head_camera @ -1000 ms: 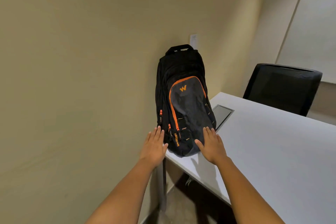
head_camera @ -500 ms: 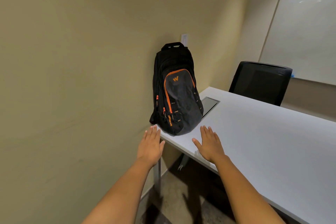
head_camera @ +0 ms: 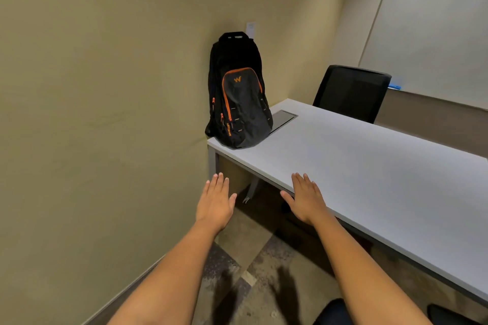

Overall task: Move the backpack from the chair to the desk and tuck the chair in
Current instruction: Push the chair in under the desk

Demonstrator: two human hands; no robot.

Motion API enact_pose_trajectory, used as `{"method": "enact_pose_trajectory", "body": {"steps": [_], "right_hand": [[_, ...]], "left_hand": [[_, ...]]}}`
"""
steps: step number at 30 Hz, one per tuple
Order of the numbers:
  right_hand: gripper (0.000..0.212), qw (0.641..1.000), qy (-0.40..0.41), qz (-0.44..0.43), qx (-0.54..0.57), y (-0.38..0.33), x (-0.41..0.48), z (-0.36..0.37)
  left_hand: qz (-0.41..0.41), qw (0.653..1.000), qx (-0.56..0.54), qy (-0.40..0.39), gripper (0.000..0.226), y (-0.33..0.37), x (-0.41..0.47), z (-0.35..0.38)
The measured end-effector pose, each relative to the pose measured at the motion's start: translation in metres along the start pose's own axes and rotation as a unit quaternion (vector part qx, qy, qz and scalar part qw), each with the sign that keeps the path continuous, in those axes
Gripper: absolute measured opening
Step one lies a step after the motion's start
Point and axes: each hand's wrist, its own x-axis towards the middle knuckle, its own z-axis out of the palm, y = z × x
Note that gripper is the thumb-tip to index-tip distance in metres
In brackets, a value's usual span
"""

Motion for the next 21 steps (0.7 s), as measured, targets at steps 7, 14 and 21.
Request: {"method": "enact_pose_trajectory", "body": {"steps": [7,14,21], "right_hand": [[0.069,1.000,0.010,-0.010,-0.004,0.013,-0.059,-0.008],[0.069,0.999,0.007,-0.041,-0.011,0.024,-0.136,-0.006],[0.068,0.998,0.001,-0.064,-0.026,0.046,-0.213,-0.005]], "left_hand": [[-0.016,1.000,-0.008,0.013,0.057,0.018,-0.065,-0.011],[-0.047,0.999,-0.005,0.012,0.056,0.037,-0.159,-0.010],[-0.067,0.998,0.015,-0.001,0.057,0.068,-0.234,-0.015]]}}
